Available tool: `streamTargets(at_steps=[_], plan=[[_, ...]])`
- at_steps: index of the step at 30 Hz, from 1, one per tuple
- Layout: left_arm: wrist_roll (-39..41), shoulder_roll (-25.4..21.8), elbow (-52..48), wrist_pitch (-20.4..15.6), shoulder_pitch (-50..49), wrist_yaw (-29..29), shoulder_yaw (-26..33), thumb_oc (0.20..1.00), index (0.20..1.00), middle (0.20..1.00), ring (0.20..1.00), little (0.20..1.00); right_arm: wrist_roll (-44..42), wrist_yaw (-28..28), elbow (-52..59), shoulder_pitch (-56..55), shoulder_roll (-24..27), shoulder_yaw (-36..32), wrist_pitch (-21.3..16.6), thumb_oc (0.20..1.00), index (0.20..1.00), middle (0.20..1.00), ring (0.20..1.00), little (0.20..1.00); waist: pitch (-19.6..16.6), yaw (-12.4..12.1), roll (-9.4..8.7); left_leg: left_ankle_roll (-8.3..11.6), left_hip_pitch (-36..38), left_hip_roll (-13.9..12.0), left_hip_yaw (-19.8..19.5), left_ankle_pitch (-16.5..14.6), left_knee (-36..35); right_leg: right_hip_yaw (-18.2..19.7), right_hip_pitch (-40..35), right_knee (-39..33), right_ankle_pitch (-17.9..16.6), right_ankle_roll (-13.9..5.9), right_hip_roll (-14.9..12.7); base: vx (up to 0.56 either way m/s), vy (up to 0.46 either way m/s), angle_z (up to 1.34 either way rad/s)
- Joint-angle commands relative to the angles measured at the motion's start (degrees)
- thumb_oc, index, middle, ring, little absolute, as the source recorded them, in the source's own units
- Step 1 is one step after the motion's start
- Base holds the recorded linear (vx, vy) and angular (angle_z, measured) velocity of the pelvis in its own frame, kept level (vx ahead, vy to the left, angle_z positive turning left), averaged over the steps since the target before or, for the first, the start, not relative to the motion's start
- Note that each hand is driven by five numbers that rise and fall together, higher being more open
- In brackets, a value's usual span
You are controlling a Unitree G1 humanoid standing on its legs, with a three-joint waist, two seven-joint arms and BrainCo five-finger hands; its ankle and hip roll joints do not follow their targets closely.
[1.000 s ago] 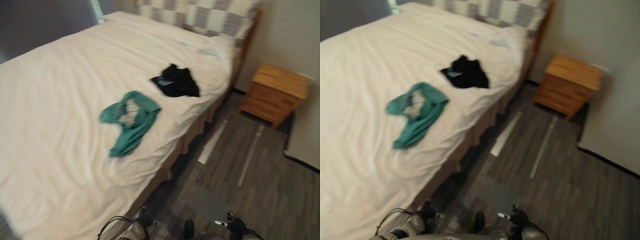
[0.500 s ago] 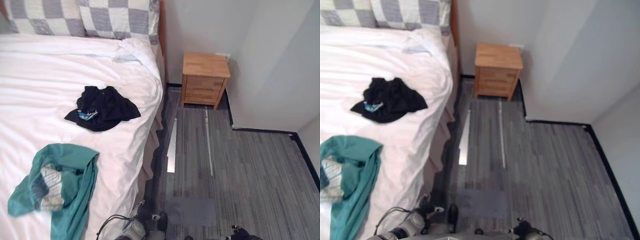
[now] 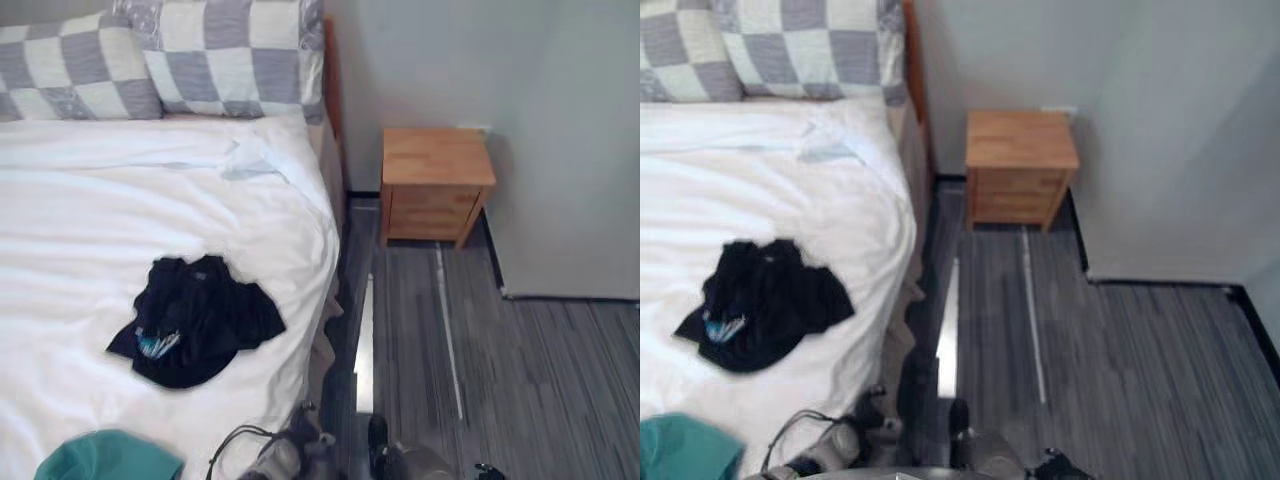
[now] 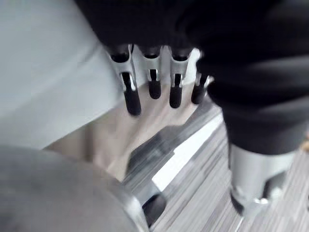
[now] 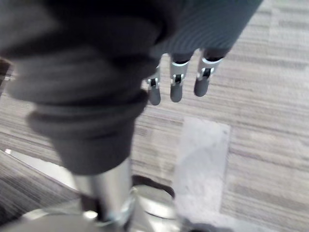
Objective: Tidy up the quilt and then pick up the clothes from the bed and put them into the laundry hamper.
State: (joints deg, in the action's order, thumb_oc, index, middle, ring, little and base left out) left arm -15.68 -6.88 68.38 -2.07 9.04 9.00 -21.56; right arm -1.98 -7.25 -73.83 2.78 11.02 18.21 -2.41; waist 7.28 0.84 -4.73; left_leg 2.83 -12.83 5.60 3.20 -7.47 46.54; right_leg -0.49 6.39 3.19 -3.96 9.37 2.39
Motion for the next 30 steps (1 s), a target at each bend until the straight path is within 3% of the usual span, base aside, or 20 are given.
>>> streamTargets(at_steps=[1,3,4,5,6,8,11,13,14,15,17,18,20,21,22,23,24,25,27,30], plan=[[4.8,-4.1,2.6,0.1,3.6,3.5,3.2,1.0,1.0,1.0,1.0,1.0,4.6,0.6,3.8,1.0,-2.1,3.7,-0.5,1.0,1.0,1.0,1.0,1.0,3.4,-1.0,-0.93,-1.72,3.2,-2.7,-1.5,9.6,-20.8,2.2,-5.8,-8.2,-3.5,-12.82,-2.6,0.46,0.17,-1.21],[5.5,-4.1,1.9,-0.1,3.1,4.0,4.0,1.0,1.0,1.0,1.0,1.0,6.5,0.6,3.8,1.5,-1.8,4.7,-0.4,1.0,1.0,1.0,1.0,1.0,2.4,-2.9,0.14,-2.51,5.0,-1.3,-3.6,9.2,-36.8,4.2,-6.9,-8.2,-2.4,-13.43,-1.9,0.45,0.202,-1.17],[5.4,-4.0,2.0,-0.2,3.1,4.1,4.1,1.0,1.0,1.0,1.0,1.0,7.2,0.5,3.7,1.6,-1.7,4.8,-0.4,1.0,1.0,1.0,1.0,1.0,2.0,-3.4,0.88,-2.44,5.2,-1.7,-3.7,11.0,-43.0,4.5,-8.0,-8.2,-1.4,-13.42,-1.5,0.32,0.133,-1.16],[5.4,-4.0,2.0,-0.2,3.1,4.1,4.1,1.0,1.0,1.0,1.0,1.0,7.2,0.5,3.7,1.6,-1.7,4.9,-0.4,1.0,1.0,1.0,1.0,1.0,2.2,-3.4,0.83,-2.47,5.9,-1.6,-3.7,11.3,-43.8,4.5,-8.3,-8.2,-1.2,-13.44,-1.6,0.46,0.194,-1.09],[4.1,-3.5,2.6,-0.1,3.3,3.7,3.5,1.0,1.0,1.0,1.0,1.0,7.6,0.2,3.4,1.4,-1.5,4.2,-0.6,1.0,1.0,1.0,1.0,1.0,1.7,-3.4,2.04,-1.86,5.5,-3.2,1.4,14.7,-50.2,3.7,-10.8,-8.2,1.0,-13.15,-1.3,0.42,0.189,-0.63],[3.6,-2.9,3.3,0.5,2.4,3.0,3.5,1.0,1.0,1.0,1.0,1.0,7.5,-0.1,3.4,0.6,-1.8,3.6,-0.5,1.0,1.0,1.0,1.0,1.0,0.2,-3.1,2.73,-2.72,5.5,-3.7,7.9,15.6,-51.5,2.7,-13.6,-8.2,2.6,-13.1,-0.9,0.6,0.276,-0.1],[4.2,-2.7,4.0,0.6,1.3,2.3,3.7,1.0,1.0,1.0,1.0,1.0,7.4,-0.1,2.6,0.0,-2.3,3.1,-0.4,1.0,1.0,1.0,1.0,1.0,-0.9,-3.2,2.37,-4.28,6.9,-1.9,6.1,14.6,-51.5,2.2,-14.4,-3.4,3.2,-12.98,-1.1,0.41,0.176,-0.02],[4.4,-2.4,4.1,1.2,1.0,1.9,3.9,1.0,1.0,1.0,1.0,1.0,7.5,-0.1,2.8,0.6,-2.5,2.8,0.1,1.0,1.0,1.0,1.0,1.0,-0.3,-3.0,2.54,-5.25,9.4,-1.7,6.3,13.4,-51.5,0.6,-10.9,9.0,0.9,-16.83,-1.1,0.28,0.168,0.3],[4.4,-2.4,4.1,1.2,1.0,1.9,3.9,1.0,1.0,1.0,1.0,1.0,7.5,-0.1,2.8,0.6,-2.5,2.8,0.1,1.0,1.0,1.0,1.0,1.0,-0.3,-3.0,2.54,-5.25,9.4,-1.7,6.3,13.4,-51.5,0.6,-10.9,9.0,0.9,-16.83,-1.1,0.4,0.202,0.71],[5.4,-2.8,3.6,1.5,1.4,2.4,4.4,1.0,1.0,1.0,1.0,1.0,7.3,-0.8,3.5,1.3,-2.4,2.1,0.3,1.0,1.0,1.0,1.0,1.0,1.6,-1.9,3.98,-6.25,14.1,-2.8,3.1,11.9,-51.5,-1.3,-2.0,25.9,-4.2,-18.82,-1.5,0.41,0.163,0.74],[6.0,-3.0,3.4,1.4,1.5,2.9,4.6,1.0,1.0,1.0,1.0,1.0,6.9,-1.0,4.1,1.5,-2.5,1.7,0.2,1.0,1.0,1.0,1.0,1.0,1.9,-1.3,4.13,-6.29,15.3,-2.7,0.8,11.6,-51.5,-1.6,0.0,27.3,-3.0,-18.03,-1.1,0.39,0.096,1.04],[6.3,-3.3,3.0,1.2,1.7,3.2,4.5,1.0,1.0,1.0,1.0,1.0,6.6,-1.5,4.9,1.6,-2.2,1.5,0.2,1.0,1.0,1.0,1.0,1.0,2.1,-1.4,4.16,-6.25,16.3,-2.6,-2.7,11.4,-51.5,-0.8,1.9,22.9,-0.9,-16.45,-0.3,0.23,-0.003,1.21],[6.3,-3.4,3.1,1.0,1.6,3.4,4.3,1.0,1.0,1.0,1.0,1.0,6.5,-1.9,4.7,1.8,-2.1,1.5,0.2,1.0,1.0,1.0,1.0,1.0,2.4,-1.1,3.9,-6.21,16.8,-2.2,-5.1,11.2,-51.5,-0.2,2.0,19.4,0.8,-15.71,-0.3,0.26,-0.033,1.32],[5.9,-3.4,3.5,0.6,1.7,3.3,4.0,1.0,1.0,1.0,1.0,1.0,6.4,-2.3,4.7,2.1,-1.9,1.5,0.1,1.0,1.0,1.0,1.0,1.0,2.3,-0.9,3.61,-6.18,17.1,-1.6,-8.0,10.8,-51.5,2.4,1.9,14.5,1.8,-15.26,0.0,0.35,-0.083,1.55],[5.8,-3.4,3.9,0.3,1.7,3.3,3.9,1.0,1.0,1.0,1.0,1.0,6.1,-2.7,4.5,2.3,-1.6,1.2,-0.1,1.0,1.0,1.0,1.0,1.0,1.8,-0.3,3.18,-6.2,17.5,-0.8,-11.8,10.5,-51.5,7.9,2.5,8.5,1.0,-15.06,1.0,0.46,-0.146,1.68],[5.4,-3.3,4.4,0.4,2.9,2.9,3.3,1.0,1.0,1.0,1.0,1.0,5.2,-3.5,4.2,2.8,-0.4,-0.2,0.3,1.0,1.0,1.0,1.0,1.0,1.8,0.3,2.4,-5.48,18.3,0.1,-18.0,9.5,-51.5,18.9,3.0,3.2,-1.7,-17.07,1.5,0.35,-0.113,1.75],[5.4,-3.3,4.4,0.4,2.9,2.9,3.3,1.0,1.0,1.0,1.0,1.0,5.2,-3.5,4.2,2.8,-0.5,-0.2,0.3,1.0,1.0,1.0,1.0,1.0,1.7,0.3,2.35,-5.46,18.2,0.1,-18.1,9.6,-51.5,19.0,3.1,3.0,-1.9,-17.11,1.4,0.39,-0.216,2.25],[5.7,-3.5,5.4,0.5,2.9,2.6,3.4,1.0,1.0,1.0,1.0,1.0,4.6,-4.5,3.9,2.7,0.5,-1.9,0.5,1.0,1.0,1.0,1.0,1.0,1.2,0.4,1.69,-4.26,18.5,-0.1,-23.0,8.7,-51.5,24.5,3.5,0.6,-3.6,-17.91,0.6,0.2,-0.138,2.25],[6.0,-3.8,6.1,0.7,2.5,2.5,3.5,1.0,1.0,1.0,1.0,1.0,3.9,-5.0,4.0,1.9,0.8,-3.5,0.7,1.0,1.0,1.0,1.0,1.0,0.7,0.6,0.91,-3.83,19.1,-0.1,-25.0,8.1,-51.5,23.7,1.9,-1.8,-4.2,-17.77,-1.0,0.26,-0.186,3.12],[8.0,-5.9,6.8,0.5,-0.2,2.6,6.4,1.0,1.0,1.0,1.0,1.0,5.2,-7.1,12.0,1.4,5.3,-7.1,0.6,1.0,1.0,1.0,1.0,1.0,0.5,-0.5,-0.77,-1.33,18.7,-2.5,-30.2,8.1,-51.4,16.9,-1.8,-6.2,-4.4,-17.25,-3.4,0.23,-0.387,2.05]])
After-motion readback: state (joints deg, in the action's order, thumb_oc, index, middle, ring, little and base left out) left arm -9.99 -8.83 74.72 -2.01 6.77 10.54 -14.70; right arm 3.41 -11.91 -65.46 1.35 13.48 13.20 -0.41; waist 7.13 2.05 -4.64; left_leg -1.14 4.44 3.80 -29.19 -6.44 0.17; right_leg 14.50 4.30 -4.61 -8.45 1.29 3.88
